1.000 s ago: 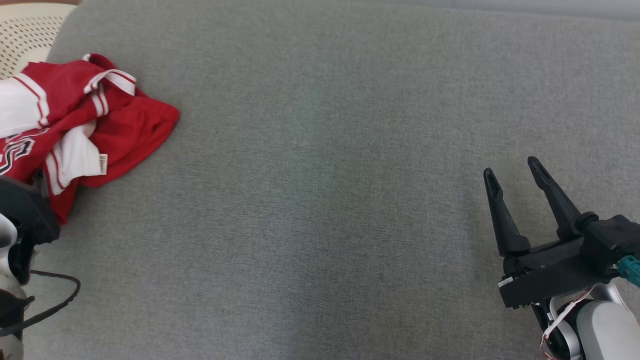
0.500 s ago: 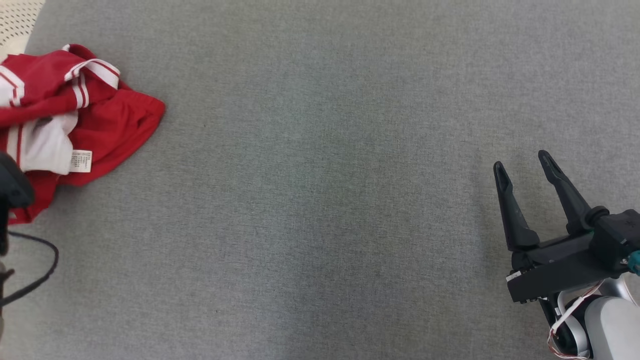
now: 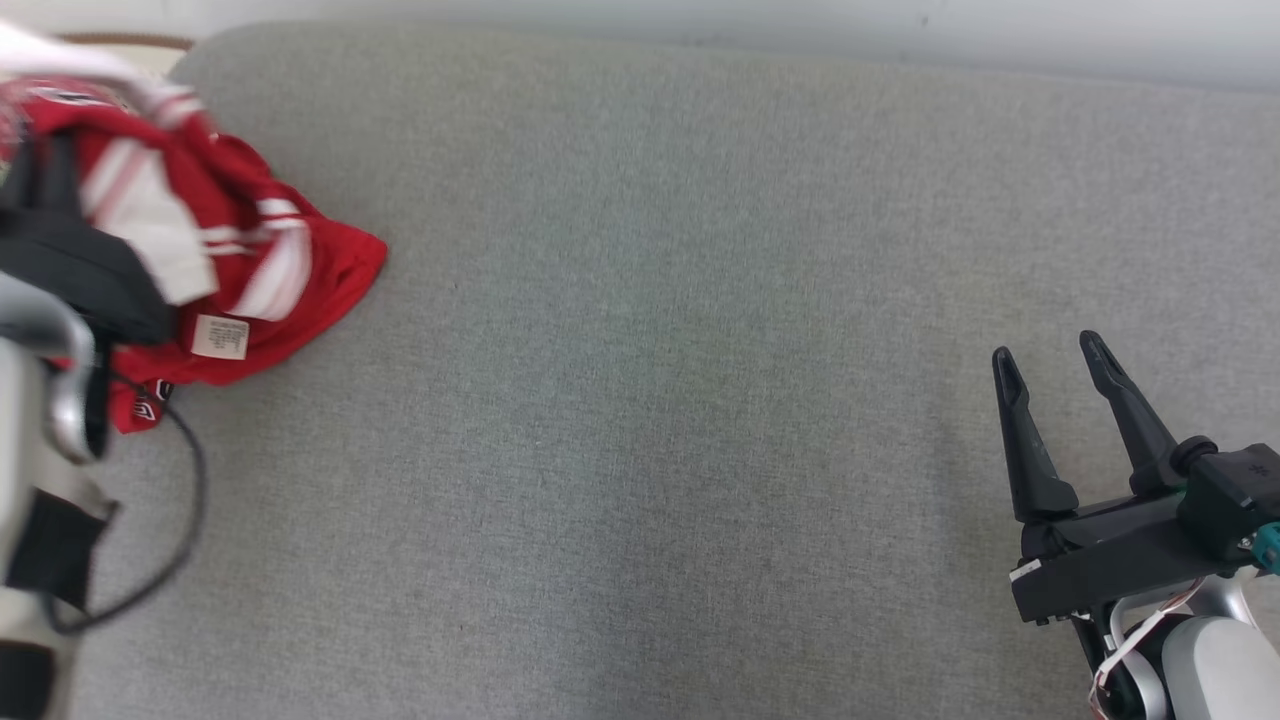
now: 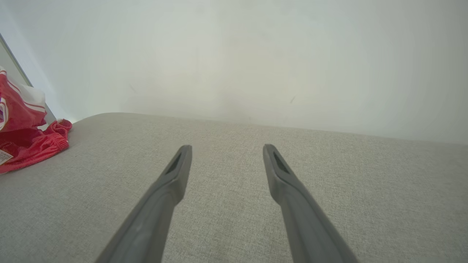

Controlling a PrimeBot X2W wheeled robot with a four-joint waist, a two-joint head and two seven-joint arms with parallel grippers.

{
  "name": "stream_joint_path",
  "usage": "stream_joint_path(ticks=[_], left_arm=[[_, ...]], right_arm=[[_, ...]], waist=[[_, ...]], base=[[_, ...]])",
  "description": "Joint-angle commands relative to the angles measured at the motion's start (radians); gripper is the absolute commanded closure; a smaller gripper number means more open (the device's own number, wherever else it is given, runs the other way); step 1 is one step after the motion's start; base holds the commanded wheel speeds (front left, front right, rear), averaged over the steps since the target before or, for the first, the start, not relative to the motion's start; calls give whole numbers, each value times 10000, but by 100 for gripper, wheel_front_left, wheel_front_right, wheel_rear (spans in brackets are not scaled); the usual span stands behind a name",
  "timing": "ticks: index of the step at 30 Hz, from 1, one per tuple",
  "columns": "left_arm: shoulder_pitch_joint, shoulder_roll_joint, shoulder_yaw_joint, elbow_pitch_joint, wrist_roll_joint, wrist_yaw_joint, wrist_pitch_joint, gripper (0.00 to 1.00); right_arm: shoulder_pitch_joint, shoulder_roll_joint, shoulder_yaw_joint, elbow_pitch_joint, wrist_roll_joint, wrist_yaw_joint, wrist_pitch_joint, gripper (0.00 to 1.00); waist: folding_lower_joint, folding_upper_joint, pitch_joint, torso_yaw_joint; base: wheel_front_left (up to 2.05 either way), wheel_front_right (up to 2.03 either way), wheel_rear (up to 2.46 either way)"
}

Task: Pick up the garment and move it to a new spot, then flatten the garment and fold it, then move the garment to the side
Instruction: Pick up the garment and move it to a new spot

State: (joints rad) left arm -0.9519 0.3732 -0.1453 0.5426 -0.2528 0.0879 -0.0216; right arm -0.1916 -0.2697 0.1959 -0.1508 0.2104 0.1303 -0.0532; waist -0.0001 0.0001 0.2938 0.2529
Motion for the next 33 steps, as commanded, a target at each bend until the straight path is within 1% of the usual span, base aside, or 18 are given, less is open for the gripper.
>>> stream_joint_path(ticks=[1, 5, 10, 12, 13, 15, 18, 22, 23, 25, 29, 33], left_arm=[[248, -32, -119, -302, 127, -17, 8, 100], [863, -331, -603, -1769, 241, -34, 316, 100], [1276, -501, -1172, -3392, 403, -54, 785, 100], [1341, -520, -1377, -3916, 504, -87, 985, 100], [1365, -588, -1591, -4426, 570, -126, 1140, 100], [1419, -675, -1813, -4887, 654, -142, 1291, 100], [1646, -955, -2179, -5420, 610, -147, 1434, 100], [2095, -1522, -2741, -5761, 437, -120, 1439, 100], [2095, -1522, -2741, -5761, 437, -120, 1439, 100], [2359, -1920, -3094, -5742, 294, -136, 1405, 100], [2690, -2609, -3783, -5248, 22, -232, 1248, 100], [2512, -3034, -4437, -4636, -154, -311, 924, 100]], right_arm=[[74, 60, -16, -23, -76, 8, -43, 0], [136, 208, -117, -9, -114, 8, -96, 0], [61, 422, -244, 48, -106, 8, -201, 0], [-9, 541, -226, 115, -82, 8, -279, 0], [-37, 653, -237, 212, -40, 8, -379, 0], [-63, 772, -220, 327, 9, 8, -491, 0], [2, 940, -291, 530, 40, 8, -697, 0], [112, 1175, -455, 747, 88, 8, -930, 0], [112, 1175, -455, 747, 88, 8, -930, 0], [163, 1278, -532, 846, 125, 8, -1001, 0], [189, 1421, -640, 996, 157, 8, -1114, 0], [66, 1489, -684, 1114, 185, 8, -1194, 0]], waist=[[1, -1, -239, -22], [1, -1, -412, -225], [1, -1, -480, -719], [1, -1, -502, -1039], [1, -1, -523, -1403], [1, -1, -539, -1810], [1, -1, -594, -2365], [1, -1, -607, -3071], [1, -1, -607, -3071], [1, -1, -587, -3380], [1, -1, -537, -3941], [1, -1, -439, -4460]], base=[[0, 0, 0], [0, 0, 0], [0, 0, 0], [0, 0, 0], [0, 0, 0], [0, 0, 0], [0, 0, 0], [0, 0, 0], [0, 0, 0], [0, 0, 0], [0, 0, 0], [0, 0, 0]])
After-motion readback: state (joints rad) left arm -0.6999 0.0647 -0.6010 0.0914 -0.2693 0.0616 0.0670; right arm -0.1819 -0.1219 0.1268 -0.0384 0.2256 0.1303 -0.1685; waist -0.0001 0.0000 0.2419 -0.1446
